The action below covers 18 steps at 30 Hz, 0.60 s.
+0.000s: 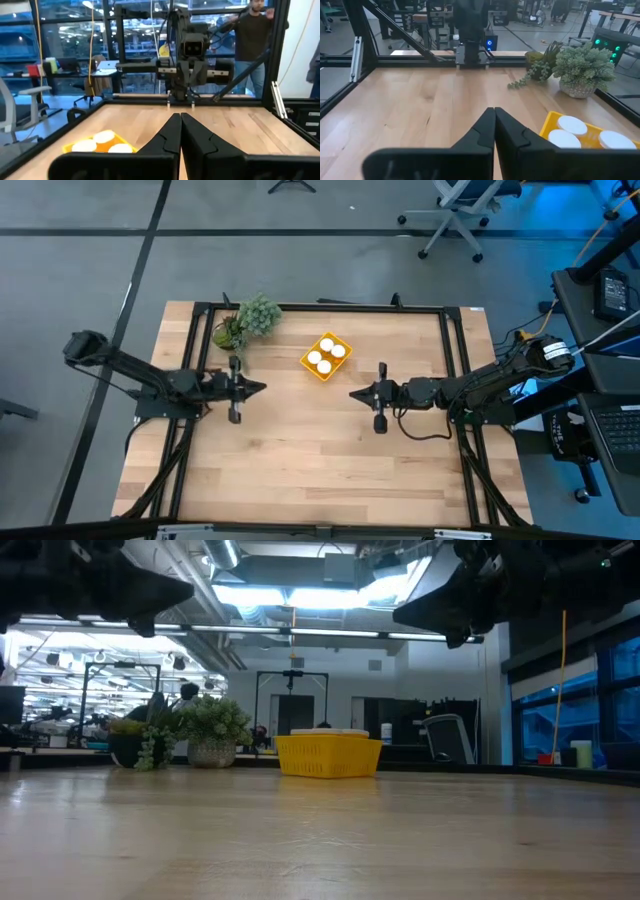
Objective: Pick and place pill bottles into a basket
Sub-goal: Return to Home Position
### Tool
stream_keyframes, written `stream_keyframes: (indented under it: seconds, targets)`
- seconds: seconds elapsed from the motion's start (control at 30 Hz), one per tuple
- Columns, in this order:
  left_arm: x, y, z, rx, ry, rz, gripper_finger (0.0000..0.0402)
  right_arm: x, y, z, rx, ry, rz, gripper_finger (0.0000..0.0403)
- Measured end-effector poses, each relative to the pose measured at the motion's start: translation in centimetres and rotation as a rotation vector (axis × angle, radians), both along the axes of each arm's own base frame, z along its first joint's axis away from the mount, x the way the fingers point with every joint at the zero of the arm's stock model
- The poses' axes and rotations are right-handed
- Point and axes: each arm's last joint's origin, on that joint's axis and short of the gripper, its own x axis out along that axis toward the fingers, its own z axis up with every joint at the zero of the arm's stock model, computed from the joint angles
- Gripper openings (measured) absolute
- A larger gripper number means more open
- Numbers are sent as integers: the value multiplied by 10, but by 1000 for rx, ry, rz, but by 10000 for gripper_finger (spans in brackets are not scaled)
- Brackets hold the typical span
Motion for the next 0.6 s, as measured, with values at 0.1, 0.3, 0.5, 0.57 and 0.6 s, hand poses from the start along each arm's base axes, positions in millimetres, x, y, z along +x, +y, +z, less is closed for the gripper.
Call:
stream_keyframes:
  seconds: [0.1, 0.3, 0.5, 0.57, 0.6]
  targets:
    - [-8, 4, 4, 28, -12, 6, 2, 0, 0, 0, -2, 0, 0, 5]
    - [-23, 12, 8, 59, -18, 30, 2, 0, 0, 0, -4, 1, 1, 5]
    - [-36, 19, 7, 65, -7, 65, 2, -7, -1, 15, -60, -55, 29, 9]
    - [-39, 20, 7, 67, -33, 60, 2, -11, -2, 22, -69, -71, 39, 5]
    - [-41, 20, 5, 73, -39, 60, 2, -14, -3, 24, -77, -70, 49, 4]
